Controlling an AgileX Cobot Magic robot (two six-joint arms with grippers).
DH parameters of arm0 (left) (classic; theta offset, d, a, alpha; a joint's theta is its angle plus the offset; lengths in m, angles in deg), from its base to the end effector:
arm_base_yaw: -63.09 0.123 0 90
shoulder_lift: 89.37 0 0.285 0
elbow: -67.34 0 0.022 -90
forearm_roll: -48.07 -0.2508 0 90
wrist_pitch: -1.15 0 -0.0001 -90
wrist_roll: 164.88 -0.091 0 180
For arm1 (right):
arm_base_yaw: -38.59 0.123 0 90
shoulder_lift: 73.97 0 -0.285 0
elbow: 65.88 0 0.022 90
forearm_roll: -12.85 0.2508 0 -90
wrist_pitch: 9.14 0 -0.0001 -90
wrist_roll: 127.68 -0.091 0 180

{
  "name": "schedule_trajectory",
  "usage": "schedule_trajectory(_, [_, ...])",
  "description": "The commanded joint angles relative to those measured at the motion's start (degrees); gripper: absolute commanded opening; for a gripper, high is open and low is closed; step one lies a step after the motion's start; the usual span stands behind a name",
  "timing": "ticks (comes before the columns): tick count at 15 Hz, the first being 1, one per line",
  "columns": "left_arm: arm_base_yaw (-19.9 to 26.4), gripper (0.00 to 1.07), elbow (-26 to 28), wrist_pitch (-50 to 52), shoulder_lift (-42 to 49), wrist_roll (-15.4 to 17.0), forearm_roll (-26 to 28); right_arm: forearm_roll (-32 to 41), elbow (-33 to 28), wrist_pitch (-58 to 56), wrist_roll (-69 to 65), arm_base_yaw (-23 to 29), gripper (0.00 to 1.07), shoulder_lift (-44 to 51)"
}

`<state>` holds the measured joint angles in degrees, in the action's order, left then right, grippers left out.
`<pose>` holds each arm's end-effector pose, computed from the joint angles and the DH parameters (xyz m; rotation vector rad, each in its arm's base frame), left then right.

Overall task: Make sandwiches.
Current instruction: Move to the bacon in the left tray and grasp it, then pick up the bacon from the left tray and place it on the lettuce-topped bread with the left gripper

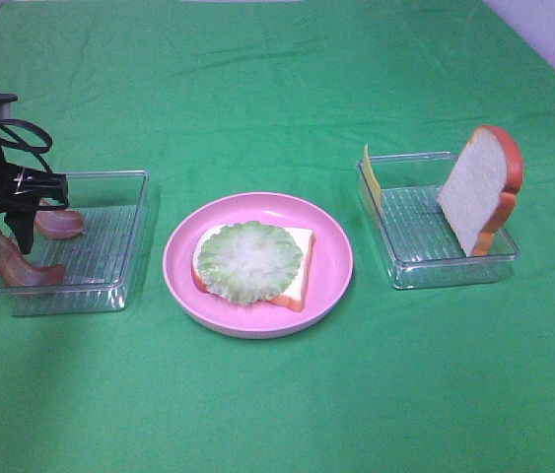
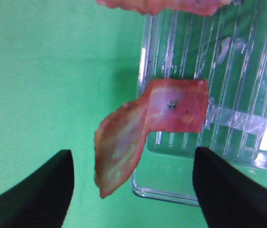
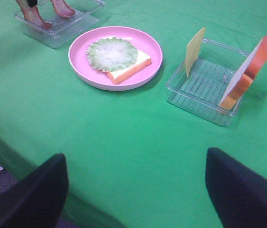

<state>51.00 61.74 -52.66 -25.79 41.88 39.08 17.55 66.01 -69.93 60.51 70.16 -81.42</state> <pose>0.3526 -0.0638 0.1739 -0.2537 3.0156 0.1491 -0.0092 0.0020 0.2797 -0.7001 1.9228 0.3540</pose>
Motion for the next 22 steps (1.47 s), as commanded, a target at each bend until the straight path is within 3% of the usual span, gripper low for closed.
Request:
schedule_trajectory(1, [0.11,0.59,0.29,0.63,-0.63,0.69,-0.23,0.11,-0.11,-0.23,0.4,-0.17,0.76,0.8])
schedule_trajectory(3, [0.11,0.43,0.29,1.26,-0.63,0.69,-0.29,0.11,-0.11,-0.23,0.4,-0.17,0.76,0.8])
schedule_trajectory(12, [0.11,0.0,0.29,2.75,-0.63,1.03,0.34,0.11,-0.11,-0.23,0.4,-0.17,0.76,0.8])
schedule_trajectory(16, [0.11,0.0,0.29,2.01,-0.52,1.2,1.26,0.11,-0.11,-0.23,0.4,-0.17,0.76,0.8])
schedule_trajectory(22, [0.11,0.0,0.29,4.35,3.72,-2.52,7.79,0.11,-0.11,-0.23,0.4,-0.17,0.76,0.8])
